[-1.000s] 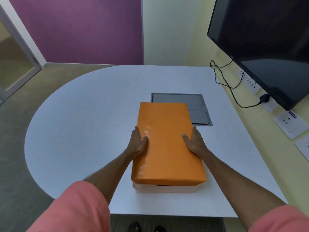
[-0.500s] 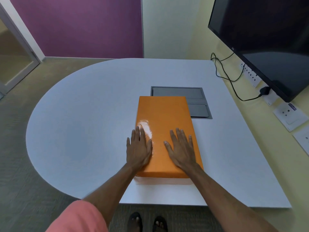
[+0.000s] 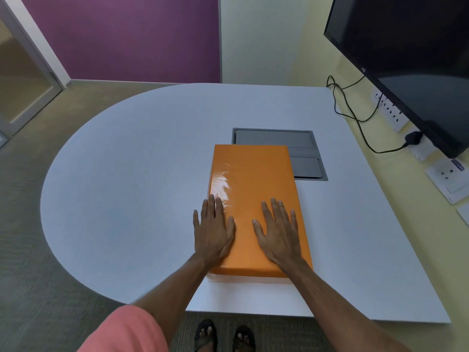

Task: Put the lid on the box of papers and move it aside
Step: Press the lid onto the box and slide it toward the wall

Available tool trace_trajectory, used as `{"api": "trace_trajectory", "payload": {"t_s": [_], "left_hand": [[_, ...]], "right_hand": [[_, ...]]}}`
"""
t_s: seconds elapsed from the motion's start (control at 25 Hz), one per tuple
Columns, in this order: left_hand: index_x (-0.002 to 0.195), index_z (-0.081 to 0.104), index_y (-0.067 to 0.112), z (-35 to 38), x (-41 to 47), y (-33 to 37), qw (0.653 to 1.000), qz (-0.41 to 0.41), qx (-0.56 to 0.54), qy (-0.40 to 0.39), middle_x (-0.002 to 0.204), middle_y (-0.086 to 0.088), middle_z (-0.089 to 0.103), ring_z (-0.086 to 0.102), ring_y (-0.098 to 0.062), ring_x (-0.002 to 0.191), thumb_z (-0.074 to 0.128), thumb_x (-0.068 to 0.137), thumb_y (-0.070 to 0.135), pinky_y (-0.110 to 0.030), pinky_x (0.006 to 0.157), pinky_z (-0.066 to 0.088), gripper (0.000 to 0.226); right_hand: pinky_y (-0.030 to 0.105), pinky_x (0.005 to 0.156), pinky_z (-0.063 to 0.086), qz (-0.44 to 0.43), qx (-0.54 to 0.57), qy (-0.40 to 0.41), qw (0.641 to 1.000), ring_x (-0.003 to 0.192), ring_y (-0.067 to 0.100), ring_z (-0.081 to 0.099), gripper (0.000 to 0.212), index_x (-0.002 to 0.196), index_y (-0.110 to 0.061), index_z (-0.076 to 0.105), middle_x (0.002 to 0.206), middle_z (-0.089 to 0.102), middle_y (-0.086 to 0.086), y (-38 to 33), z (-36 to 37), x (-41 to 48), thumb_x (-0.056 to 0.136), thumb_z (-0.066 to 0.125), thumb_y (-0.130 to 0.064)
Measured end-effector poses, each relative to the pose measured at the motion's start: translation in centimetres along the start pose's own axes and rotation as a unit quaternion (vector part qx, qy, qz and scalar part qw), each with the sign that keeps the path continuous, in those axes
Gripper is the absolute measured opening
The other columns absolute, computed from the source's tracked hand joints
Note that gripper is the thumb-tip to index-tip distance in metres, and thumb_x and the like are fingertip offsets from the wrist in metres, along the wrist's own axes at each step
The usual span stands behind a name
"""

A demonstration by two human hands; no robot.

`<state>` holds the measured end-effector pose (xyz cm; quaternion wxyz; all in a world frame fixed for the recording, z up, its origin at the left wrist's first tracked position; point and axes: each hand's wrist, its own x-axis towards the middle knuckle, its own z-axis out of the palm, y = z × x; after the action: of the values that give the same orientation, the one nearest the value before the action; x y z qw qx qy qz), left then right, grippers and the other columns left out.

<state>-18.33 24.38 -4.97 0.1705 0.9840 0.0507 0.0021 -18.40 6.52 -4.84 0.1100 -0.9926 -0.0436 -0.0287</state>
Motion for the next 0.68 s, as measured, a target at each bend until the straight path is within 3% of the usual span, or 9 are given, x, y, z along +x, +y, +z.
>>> {"api": "trace_trajectory", "payload": {"t_s": [0.16,0.28,0.44,0.68], "left_hand": [[0.146,0.032,0.012,-1.8,2.1,0.3,0.999,0.042,0.007,0.032,0.157,-0.011,0.029,0.023,-0.028,0.146,0.031,0.091,0.052,-0.052,0.119,0.008,0.067],[0.151,0.023,0.012,-3.0,5.8,1.1,0.997,0.076,0.01,0.003,0.162,-0.011,0.016,0.013,-0.027,0.15,0.028,0.094,0.056,-0.05,0.119,0.006,0.072],[0.155,0.006,0.014,-3.2,10.3,2.3,0.993,0.071,0.02,-0.097,0.164,-0.008,-0.003,-0.004,-0.026,0.151,0.029,0.092,0.064,-0.052,0.119,0.0,0.083],[0.155,0.001,0.017,-2.5,13.1,2.9,0.983,0.069,0.046,-0.163,0.164,-0.009,-0.007,-0.006,-0.032,0.15,0.026,0.09,0.069,-0.057,0.117,0.002,0.087]], "right_hand": [[0.049,0.122,0.008,-0.01,0.006,0.026,1.0,0.15,0.026,0.023,0.07,0.15,-0.02,0.034,0.161,0.027,0.01,-0.2,-1.0,1.7,0.092,0.028,-0.059],[0.049,0.123,0.003,-0.01,0.015,-0.011,1.0,0.153,0.025,0.011,0.074,0.154,-0.019,0.024,0.164,0.015,0.01,0.1,-2.4,5.9,0.093,0.028,-0.061],[0.051,0.123,0.0,0.015,0.02,-0.095,0.995,0.154,0.025,-0.002,0.077,0.157,-0.022,0.009,0.166,0.001,0.009,1.1,-3.9,11.3,0.094,0.029,-0.062],[0.056,0.122,0.001,0.032,-0.002,-0.181,0.983,0.153,0.027,-0.008,0.077,0.156,-0.028,0.0,0.166,-0.007,0.007,1.9,-3.8,14.4,0.094,0.026,-0.065]]}}
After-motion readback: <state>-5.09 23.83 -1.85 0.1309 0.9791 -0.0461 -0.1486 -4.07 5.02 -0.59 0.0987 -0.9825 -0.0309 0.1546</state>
